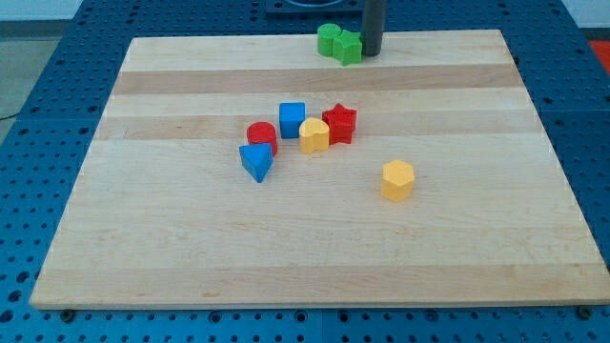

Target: Move the red star towards the top left

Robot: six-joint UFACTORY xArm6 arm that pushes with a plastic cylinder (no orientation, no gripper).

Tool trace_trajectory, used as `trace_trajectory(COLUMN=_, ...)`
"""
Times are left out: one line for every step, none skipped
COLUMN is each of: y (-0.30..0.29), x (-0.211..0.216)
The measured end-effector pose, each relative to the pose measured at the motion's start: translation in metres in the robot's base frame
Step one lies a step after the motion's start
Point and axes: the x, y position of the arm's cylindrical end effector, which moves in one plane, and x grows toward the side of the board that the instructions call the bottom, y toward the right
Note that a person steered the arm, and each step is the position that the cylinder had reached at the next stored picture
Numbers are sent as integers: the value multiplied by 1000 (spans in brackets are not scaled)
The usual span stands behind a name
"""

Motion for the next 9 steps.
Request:
trace_trajectory(y=1, x=7)
trace_trajectory(y=34, x=47)
trace_trajectory(y=46, x=99)
trace_trajectory(y=44, x=119)
trace_trajectory(y=44, x=131)
trace_trajectory(y=39, x=149)
trace_trajectory(y=37, x=161)
trace_trajectory(y=26, x=167)
trace_trajectory(y=-5, x=167)
